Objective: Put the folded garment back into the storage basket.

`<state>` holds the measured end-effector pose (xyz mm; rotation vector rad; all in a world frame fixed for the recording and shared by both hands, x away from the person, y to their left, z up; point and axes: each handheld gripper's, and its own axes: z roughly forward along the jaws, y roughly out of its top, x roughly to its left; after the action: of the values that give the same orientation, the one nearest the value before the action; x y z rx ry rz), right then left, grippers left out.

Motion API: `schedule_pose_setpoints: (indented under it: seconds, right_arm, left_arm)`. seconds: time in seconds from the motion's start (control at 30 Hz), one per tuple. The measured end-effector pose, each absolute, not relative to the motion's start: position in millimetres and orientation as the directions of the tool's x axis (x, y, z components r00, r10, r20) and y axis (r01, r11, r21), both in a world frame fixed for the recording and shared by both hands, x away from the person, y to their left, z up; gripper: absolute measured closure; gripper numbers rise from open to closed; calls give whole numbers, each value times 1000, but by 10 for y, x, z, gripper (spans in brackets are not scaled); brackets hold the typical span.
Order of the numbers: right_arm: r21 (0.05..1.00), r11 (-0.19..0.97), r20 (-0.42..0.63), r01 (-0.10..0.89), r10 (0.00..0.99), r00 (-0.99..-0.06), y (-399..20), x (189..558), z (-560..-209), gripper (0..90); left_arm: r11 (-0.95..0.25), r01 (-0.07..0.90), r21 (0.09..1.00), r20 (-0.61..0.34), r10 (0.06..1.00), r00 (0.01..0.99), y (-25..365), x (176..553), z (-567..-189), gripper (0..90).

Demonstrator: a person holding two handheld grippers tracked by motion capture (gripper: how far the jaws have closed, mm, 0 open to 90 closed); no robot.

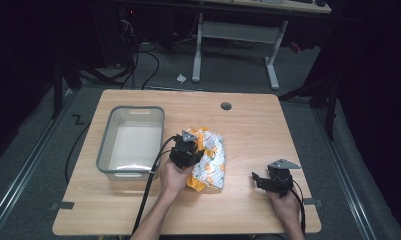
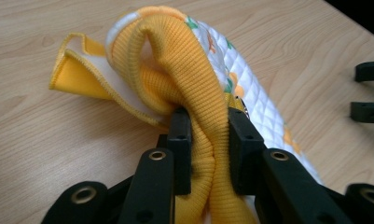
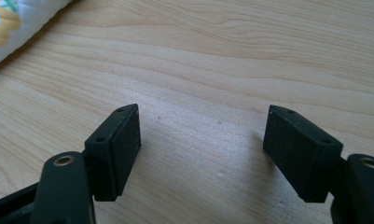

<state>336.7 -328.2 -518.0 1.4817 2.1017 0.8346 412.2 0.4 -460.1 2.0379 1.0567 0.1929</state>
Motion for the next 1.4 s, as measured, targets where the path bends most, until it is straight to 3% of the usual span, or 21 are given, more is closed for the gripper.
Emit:
schedule_pose_setpoints:
  seconds: [0.37, 1.4]
  right_arm:
    - [690, 246, -7, 681, 943, -334, -3282, 3366, -5180, 277]
    - [690, 246, -7, 681, 943, -334, -3282, 3367, -5180, 277]
  left_arm:
    - [-282, 611, 740, -263, 714, 648, 102, 4068, -4468, 745]
    - [-232, 570, 788, -272, 700, 661, 408, 4060, -4039, 746]
